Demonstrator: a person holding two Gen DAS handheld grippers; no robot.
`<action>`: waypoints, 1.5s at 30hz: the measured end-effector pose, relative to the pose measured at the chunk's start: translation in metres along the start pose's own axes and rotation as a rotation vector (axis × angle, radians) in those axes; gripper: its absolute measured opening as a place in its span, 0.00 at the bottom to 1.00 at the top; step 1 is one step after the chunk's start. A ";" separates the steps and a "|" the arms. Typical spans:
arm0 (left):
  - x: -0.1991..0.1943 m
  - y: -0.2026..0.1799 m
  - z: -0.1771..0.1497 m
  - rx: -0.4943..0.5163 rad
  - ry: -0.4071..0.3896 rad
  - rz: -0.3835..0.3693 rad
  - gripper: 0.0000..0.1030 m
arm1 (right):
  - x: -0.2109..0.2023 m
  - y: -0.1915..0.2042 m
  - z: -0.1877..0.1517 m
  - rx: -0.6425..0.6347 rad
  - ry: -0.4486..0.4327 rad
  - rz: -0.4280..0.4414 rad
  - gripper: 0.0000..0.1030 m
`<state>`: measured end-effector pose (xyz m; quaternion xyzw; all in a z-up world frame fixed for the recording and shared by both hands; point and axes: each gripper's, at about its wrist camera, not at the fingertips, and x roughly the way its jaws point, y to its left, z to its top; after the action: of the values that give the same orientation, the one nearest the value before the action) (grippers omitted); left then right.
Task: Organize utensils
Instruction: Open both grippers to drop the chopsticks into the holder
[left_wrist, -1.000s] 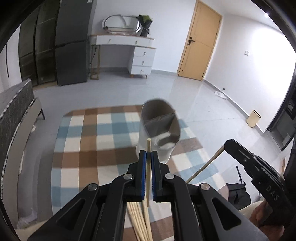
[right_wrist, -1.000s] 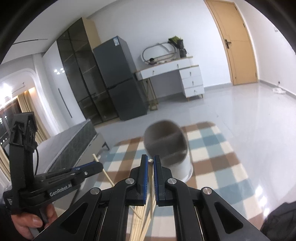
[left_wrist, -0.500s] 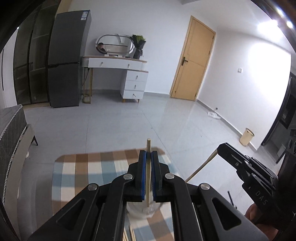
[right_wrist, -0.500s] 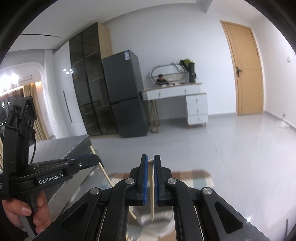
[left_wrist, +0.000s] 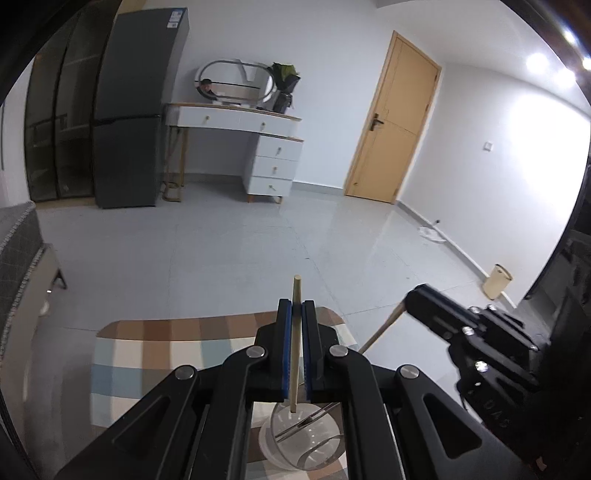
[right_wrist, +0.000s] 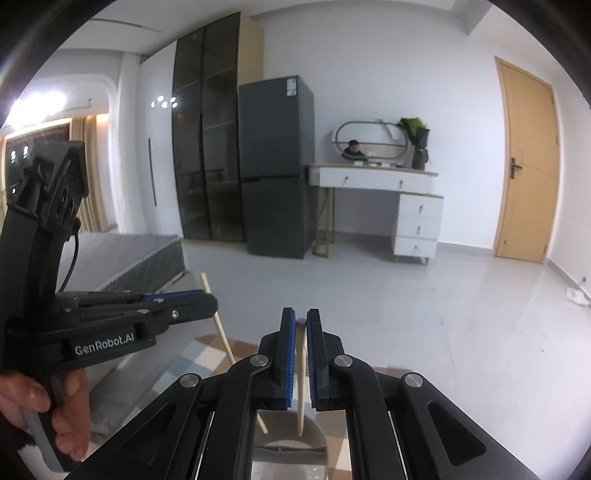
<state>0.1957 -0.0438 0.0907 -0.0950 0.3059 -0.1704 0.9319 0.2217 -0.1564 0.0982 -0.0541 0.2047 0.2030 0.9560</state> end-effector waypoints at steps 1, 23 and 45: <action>0.001 0.000 -0.003 0.004 0.000 0.006 0.01 | 0.004 -0.001 -0.004 -0.007 0.011 0.004 0.05; -0.014 0.003 -0.006 -0.034 0.111 0.093 0.43 | 0.006 -0.009 -0.034 0.092 0.078 0.082 0.15; -0.118 0.004 -0.045 -0.062 -0.043 0.192 0.75 | -0.104 0.039 -0.056 0.210 -0.017 0.003 0.71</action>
<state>0.0804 0.0014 0.1174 -0.0976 0.2987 -0.0686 0.9469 0.0982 -0.1694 0.0898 0.0483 0.2168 0.1822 0.9579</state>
